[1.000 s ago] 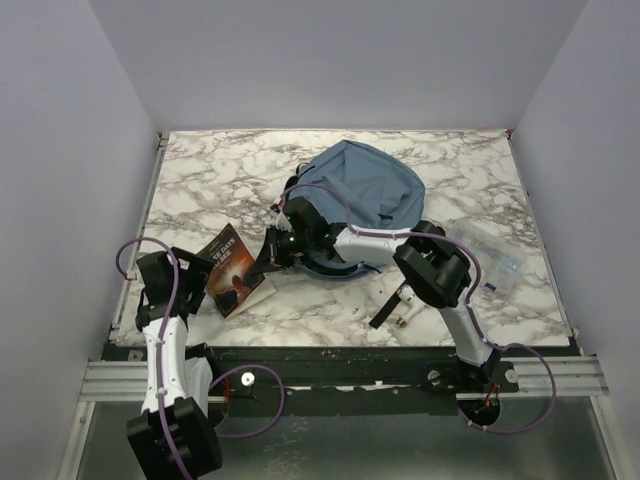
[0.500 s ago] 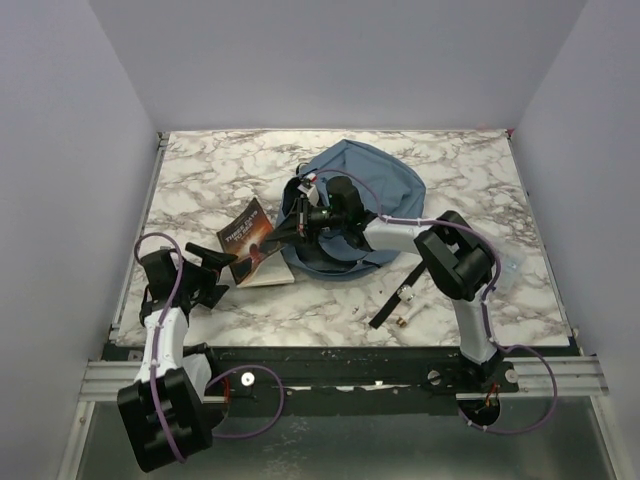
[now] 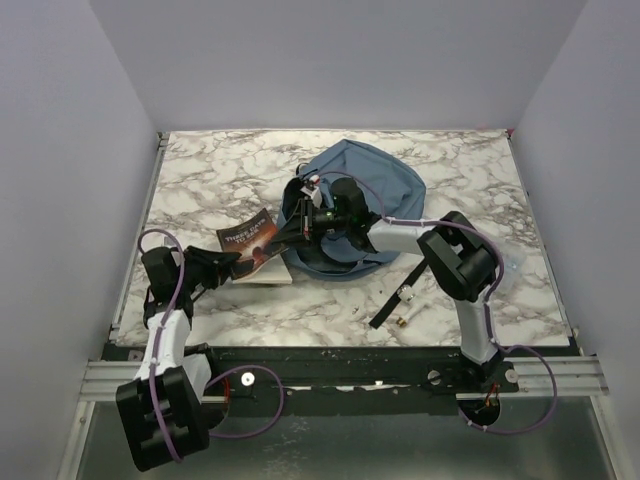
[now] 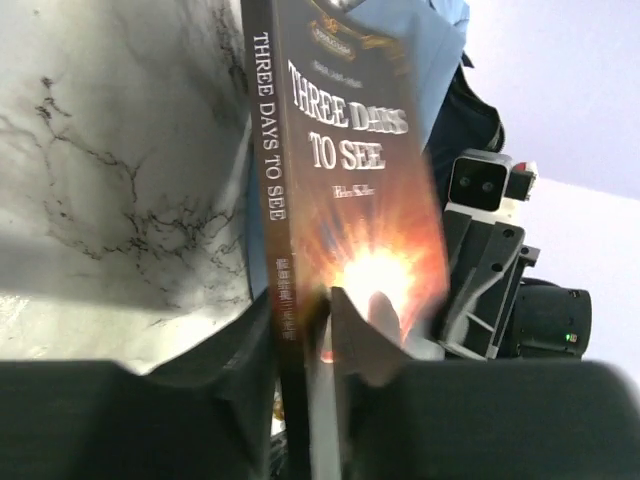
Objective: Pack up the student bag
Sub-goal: Pick up the book from the center of the board.
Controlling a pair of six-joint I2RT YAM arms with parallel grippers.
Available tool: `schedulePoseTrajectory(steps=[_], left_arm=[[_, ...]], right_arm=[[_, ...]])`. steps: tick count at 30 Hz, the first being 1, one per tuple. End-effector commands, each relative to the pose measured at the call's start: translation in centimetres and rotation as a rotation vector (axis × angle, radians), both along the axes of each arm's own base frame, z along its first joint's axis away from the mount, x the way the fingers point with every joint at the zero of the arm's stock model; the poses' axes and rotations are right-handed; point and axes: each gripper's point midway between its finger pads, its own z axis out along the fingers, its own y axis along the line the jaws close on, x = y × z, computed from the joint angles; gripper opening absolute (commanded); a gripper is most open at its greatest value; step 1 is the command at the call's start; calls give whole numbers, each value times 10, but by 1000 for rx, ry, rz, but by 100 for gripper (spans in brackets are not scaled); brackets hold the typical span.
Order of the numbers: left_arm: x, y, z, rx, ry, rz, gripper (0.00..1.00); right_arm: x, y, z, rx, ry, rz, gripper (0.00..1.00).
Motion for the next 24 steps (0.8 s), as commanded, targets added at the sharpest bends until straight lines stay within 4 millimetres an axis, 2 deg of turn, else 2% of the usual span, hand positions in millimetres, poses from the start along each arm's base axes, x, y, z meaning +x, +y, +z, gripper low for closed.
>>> schedulePoseTrajectory(steps=[1,4,7,9,10,12,14,18,22,24], left_arm=[[7,1,33,80,-154,-19,19],[10,6,49,173,-195,-35,11],[13,12,70,276,-242,-56,8],[15,12,90,335,-312,-83,7],[15,10,100,358,-348,-102,4],[15,2,123,404,-439,-165,1],[10,-14,143,445,-535,-261,0],[-13,-57,173,462,-719,-507,0],[-34,-87,193,513,-838,-655,0],[-42,-102,195,581,-856,-729,0]], right_arm=[[-4,-14,2,-116,-163,2,29],[1,-34,-7,-309,-316,-7,50],[8,-55,-2,-443,-451,-18,66],[10,-68,2,-516,-523,-12,74],[10,-77,3,-558,-556,-5,77],[13,-90,8,-620,-610,-16,85],[15,-101,23,-626,-650,-28,92],[13,-112,64,-490,-703,-19,98],[16,-125,105,-449,-827,-58,100],[21,-132,126,-456,-926,-97,100]])
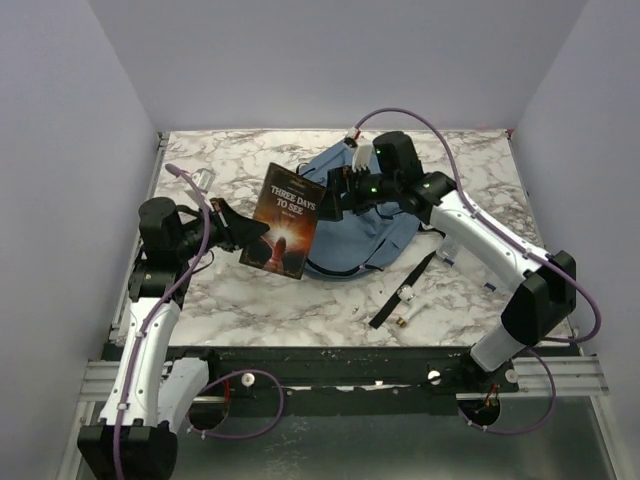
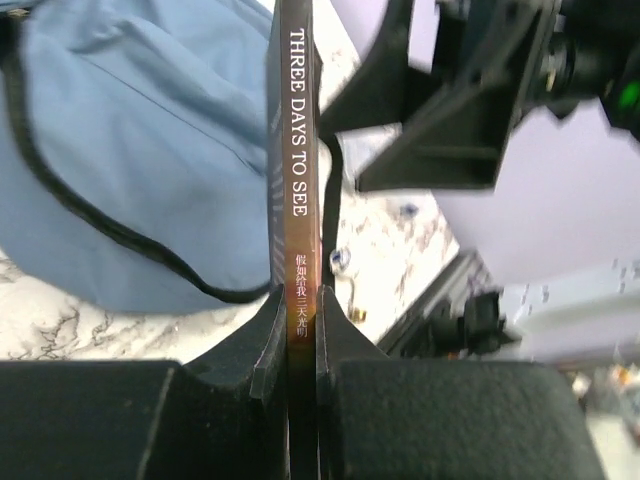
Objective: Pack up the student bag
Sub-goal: Pick up the book from the center of the board.
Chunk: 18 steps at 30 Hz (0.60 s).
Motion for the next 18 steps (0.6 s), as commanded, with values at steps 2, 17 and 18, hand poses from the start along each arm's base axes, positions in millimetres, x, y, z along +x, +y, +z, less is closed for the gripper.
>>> schedulePoseTrajectory(steps=[2,17,18], left_arm=[[-31,-40,20,219,-170,-229,0],[-92,-87,20,193,-186,-636,0],[-95,-88,22,186,-193,-654,0]], right_arm=[[4,-22,72,0,-290,-8,100],[-90,-6,77,220,-98,453,100],[-95,-8,70,220,-74,467,99]])
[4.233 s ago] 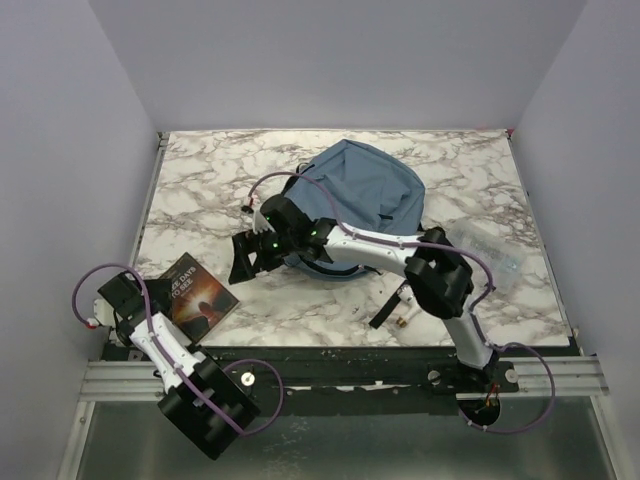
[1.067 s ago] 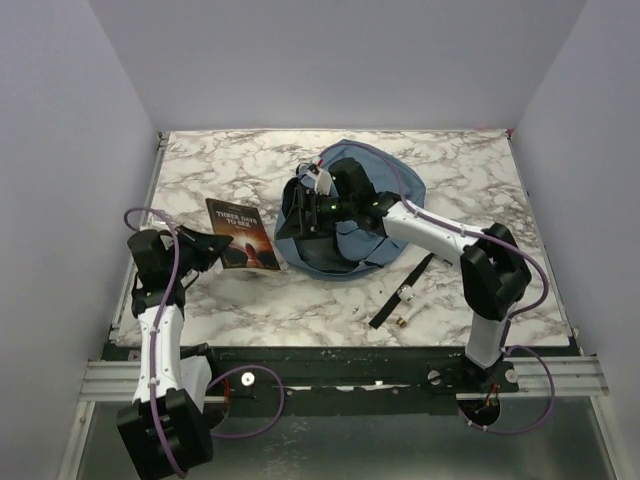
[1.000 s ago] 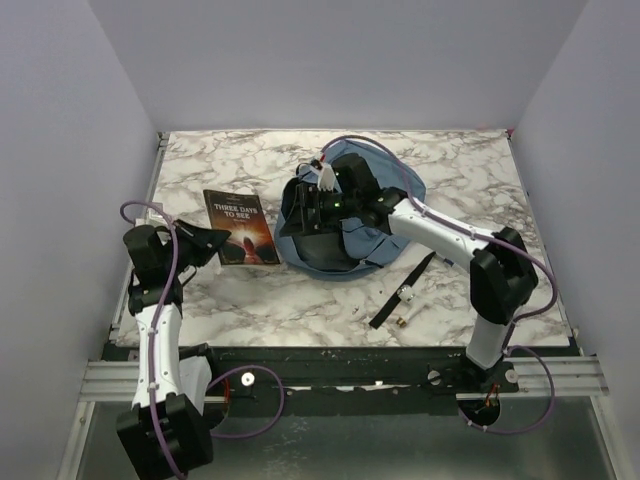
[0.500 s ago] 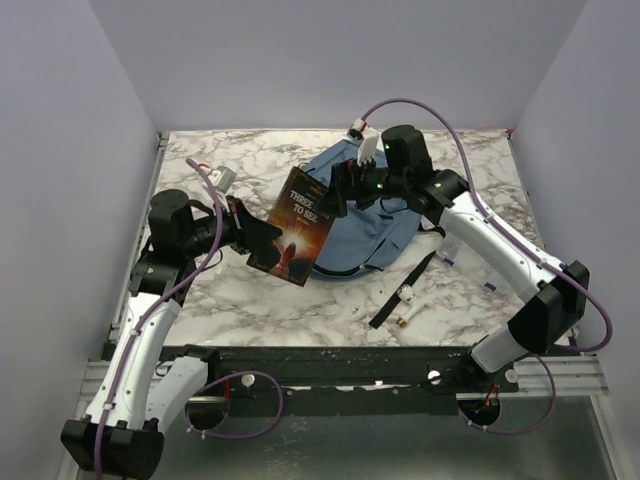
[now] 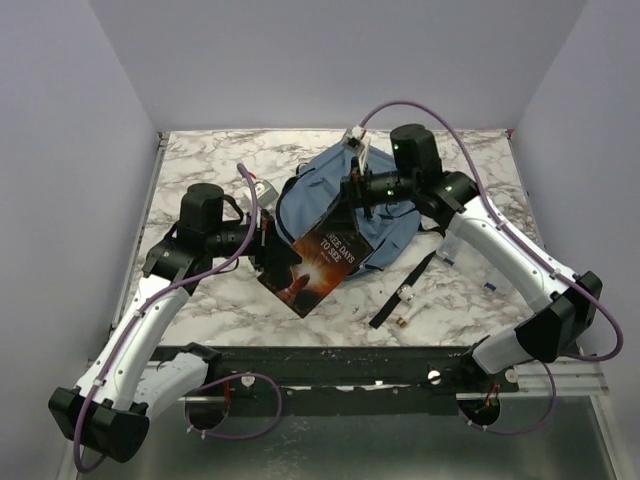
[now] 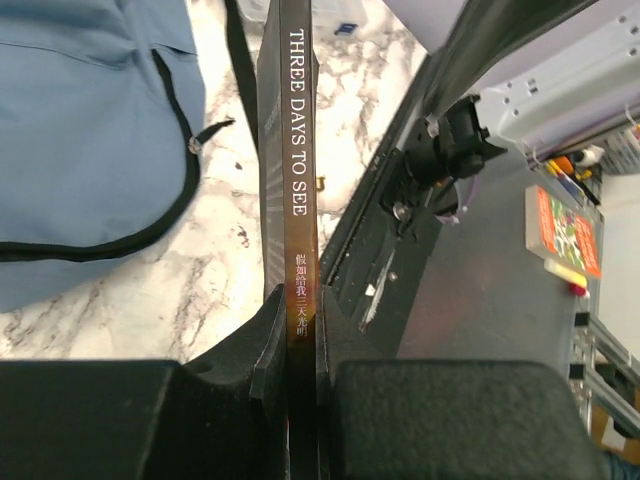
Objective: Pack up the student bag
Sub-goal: Pick up the book from the center of the board.
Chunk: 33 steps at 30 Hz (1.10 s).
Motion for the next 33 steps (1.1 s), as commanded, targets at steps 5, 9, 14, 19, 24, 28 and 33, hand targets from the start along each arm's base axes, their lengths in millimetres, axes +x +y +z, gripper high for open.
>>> schedulePoseTrajectory(steps=[5,9,14,19,24,28,33], left_arm=[[-30,-10,26,-80,-99,-192,0],[-25,-12,22,-72,-81,-189,0],[-13,-8,22,-62,-64,-136,4],[21,25,25,-106,-58,90,58],[27,42,35,-314,71,150,75],[24,39,23,-336,156,154,88],[6,20,32,-400,178,68,82]], right_arm=[[-73,-14,-45,11,246,260,83],[-93,-20,-48,50,297,328,44],[-87,-22,-51,51,272,252,1],[-68,-24,-18,238,278,201,1],[-62,-23,5,343,324,229,1],[-48,-23,19,401,341,201,1],[-29,-17,23,450,387,161,1]])
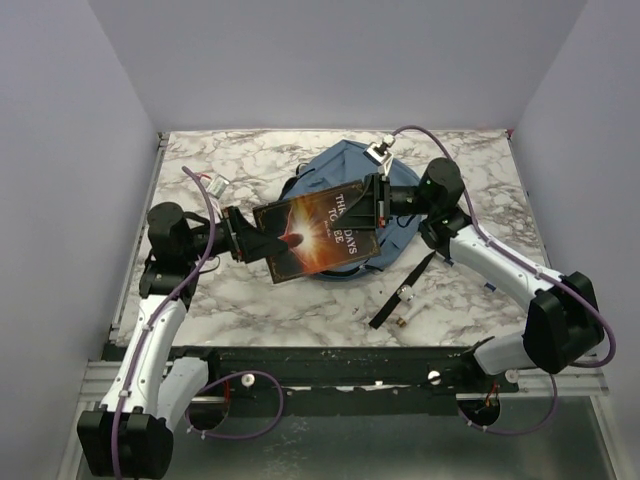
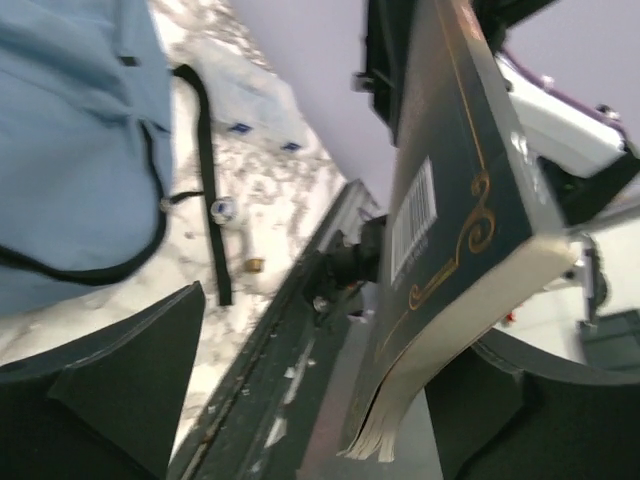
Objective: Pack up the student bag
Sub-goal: Pick up the book from the center of the board, then place the book in the student bag.
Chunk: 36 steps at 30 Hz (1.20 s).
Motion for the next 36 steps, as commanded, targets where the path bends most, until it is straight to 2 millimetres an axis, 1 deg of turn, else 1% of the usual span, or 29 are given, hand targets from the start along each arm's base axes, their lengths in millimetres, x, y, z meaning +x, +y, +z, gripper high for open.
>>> schedulePoseTrajectory(steps=[1,2,4,5,6,7,8,9,10,11,12,13,14,15,16,17,18,20,21,24,26,27,30,33,34,36], left_arm=[[-24,-24,23,-94,-22,-125,76],[-26,-30,26,-96,-24,-139,68],[-22,-33,30,-101,-25,-125,35],[-17,-32,32,-105,-22,-103,21],[-11,-30,31,-104,-8,-67,9],[-5,-28,30,-99,1,-33,0],[2,-25,27,-88,14,14,0],[11,-19,25,-60,8,82,0],[19,-11,15,0,42,167,0],[30,1,12,76,25,275,0],[35,15,3,150,53,370,0],[44,36,-1,228,54,502,0],[49,59,-10,311,86,632,0],[48,79,-12,366,98,735,0],[49,101,-13,411,103,853,0],[45,117,-13,441,108,940,0],[41,135,-11,461,102,1036,0],[30,159,-7,468,89,1167,0],[26,167,-6,463,81,1217,0],[15,180,-2,444,57,1288,0],[13,182,-3,448,58,1300,0],[12,182,-5,450,63,1297,0],[12,176,-9,453,82,1262,0],[12,172,-12,444,95,1243,0],[15,168,-14,435,113,1227,0],[16,163,-16,433,123,1200,0]], right_arm=[[8,3,29,107,-15,6,1],[11,5,25,104,2,4,1],[18,8,16,88,35,-8,1],[24,10,8,67,61,-27,3],[31,12,0,40,66,-61,12],[38,13,-12,-11,95,-98,21],[47,13,-24,-61,87,-151,32],[57,12,-38,-128,105,-218,39],[64,8,-51,-195,103,-272,46],[73,4,-59,-245,95,-334,53],[78,-2,-70,-305,93,-381,59],[87,-9,-79,-367,80,-446,63],[91,-17,-88,-429,81,-493,66],[99,-26,-95,-490,73,-554,67],[102,-33,-103,-557,79,-591,69],[107,-39,-109,-619,64,-632,70],[106,-40,-112,-663,47,-645,71],[108,-37,-117,-730,-7,-678,72],[107,-32,-118,-755,-34,-683,73],[105,-12,-127,-841,-125,-680,74],[100,9,-137,-934,-232,-674,74],[98,18,-137,-964,-280,-670,75],[95,41,-145,-1061,-392,-671,75],[95,62,-151,-1107,-469,-658,75],[95,78,-166,-1174,-532,-628,74],[96,84,-175,-1207,-551,-611,74]])
